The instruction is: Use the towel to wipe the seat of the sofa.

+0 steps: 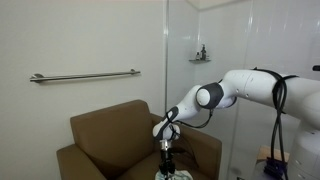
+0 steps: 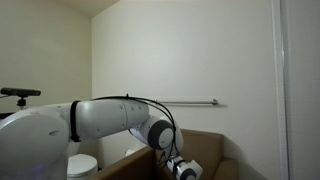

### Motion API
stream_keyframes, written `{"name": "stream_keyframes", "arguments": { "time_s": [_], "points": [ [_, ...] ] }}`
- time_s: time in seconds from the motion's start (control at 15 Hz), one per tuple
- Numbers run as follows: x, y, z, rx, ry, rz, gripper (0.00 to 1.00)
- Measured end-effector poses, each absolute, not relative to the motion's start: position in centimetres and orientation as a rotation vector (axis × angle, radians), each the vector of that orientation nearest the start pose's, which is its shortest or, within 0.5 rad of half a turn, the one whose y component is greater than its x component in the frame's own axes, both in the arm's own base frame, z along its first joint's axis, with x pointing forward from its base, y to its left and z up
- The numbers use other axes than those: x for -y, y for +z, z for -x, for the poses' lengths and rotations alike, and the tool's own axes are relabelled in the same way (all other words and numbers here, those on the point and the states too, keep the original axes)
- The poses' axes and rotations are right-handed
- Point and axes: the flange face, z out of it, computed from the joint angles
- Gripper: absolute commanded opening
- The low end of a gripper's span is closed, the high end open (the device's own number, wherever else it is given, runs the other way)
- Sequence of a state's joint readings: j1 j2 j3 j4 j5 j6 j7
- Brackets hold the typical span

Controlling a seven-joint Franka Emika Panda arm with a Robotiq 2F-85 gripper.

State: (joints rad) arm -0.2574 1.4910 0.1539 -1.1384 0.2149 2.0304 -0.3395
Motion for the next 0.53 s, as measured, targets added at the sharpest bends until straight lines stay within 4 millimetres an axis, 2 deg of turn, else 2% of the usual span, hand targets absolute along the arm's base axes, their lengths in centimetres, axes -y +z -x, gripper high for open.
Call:
{"name": "stream_keyframes", "arguments": {
  "time_s": [0.33,0.53],
  "points": [
    [5.8,-13.8,-60.7,0.008,0.699,2.611,0.08],
    [5.6,-11.6,-63.7,0.005,0.651,2.702,0.08]
  ]
}}
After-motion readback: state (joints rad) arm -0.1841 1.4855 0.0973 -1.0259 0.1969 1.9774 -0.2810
